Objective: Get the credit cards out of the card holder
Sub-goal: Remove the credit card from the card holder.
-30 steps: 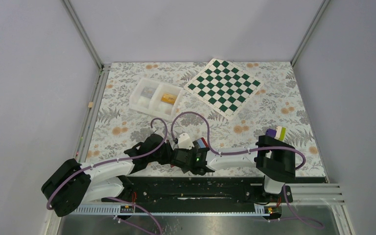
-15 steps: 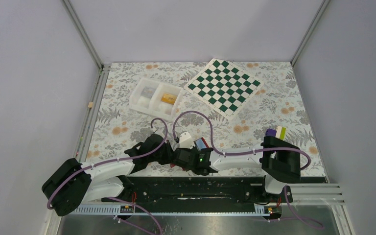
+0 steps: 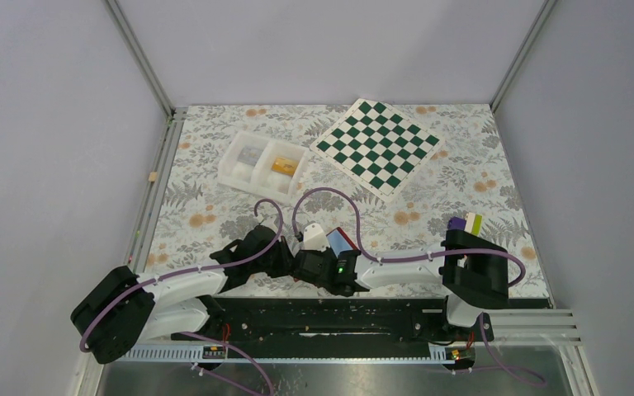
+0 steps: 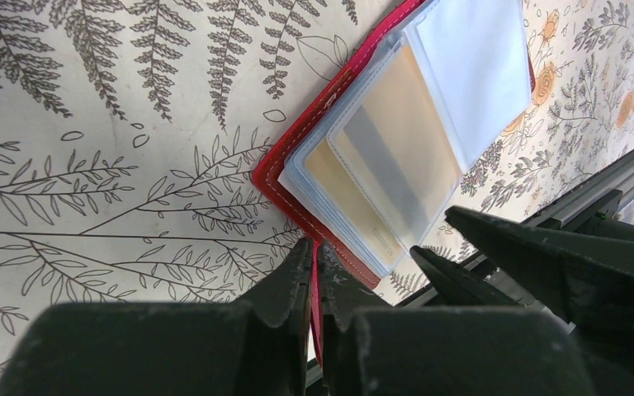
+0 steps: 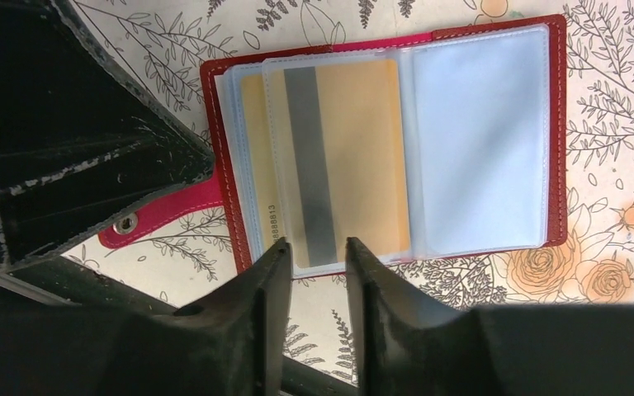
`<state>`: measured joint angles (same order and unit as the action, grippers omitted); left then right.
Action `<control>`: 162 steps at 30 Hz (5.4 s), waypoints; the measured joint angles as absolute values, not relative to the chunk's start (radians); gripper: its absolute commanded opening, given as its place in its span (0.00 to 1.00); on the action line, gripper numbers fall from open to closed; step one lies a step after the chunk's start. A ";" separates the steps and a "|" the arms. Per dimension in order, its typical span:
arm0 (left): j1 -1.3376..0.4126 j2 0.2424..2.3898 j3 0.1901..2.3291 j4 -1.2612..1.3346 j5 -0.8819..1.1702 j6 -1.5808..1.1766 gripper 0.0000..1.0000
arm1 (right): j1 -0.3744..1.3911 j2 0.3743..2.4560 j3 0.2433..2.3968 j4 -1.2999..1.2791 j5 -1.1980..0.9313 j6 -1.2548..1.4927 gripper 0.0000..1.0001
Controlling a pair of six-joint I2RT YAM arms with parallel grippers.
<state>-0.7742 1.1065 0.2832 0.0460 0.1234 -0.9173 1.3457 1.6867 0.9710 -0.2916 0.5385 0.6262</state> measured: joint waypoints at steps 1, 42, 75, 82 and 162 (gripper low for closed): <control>-0.774 1.106 0.283 0.046 0.123 -0.917 0.05 | 1.346 1.686 0.971 -0.289 0.538 0.628 0.48; -0.772 1.074 0.251 0.031 0.213 -0.966 0.00 | 1.343 1.636 0.911 -0.213 0.539 0.562 0.54; -0.772 1.029 0.251 -0.007 0.209 -0.965 0.00 | 1.314 1.665 0.912 -0.181 0.512 0.386 0.66; -0.773 1.029 0.251 -0.008 0.207 -0.964 0.00 | 1.311 1.672 0.912 -0.183 0.512 0.390 0.46; -0.772 1.005 0.498 -0.179 0.074 -0.886 0.30 | 1.089 1.292 0.538 0.029 0.206 0.773 0.24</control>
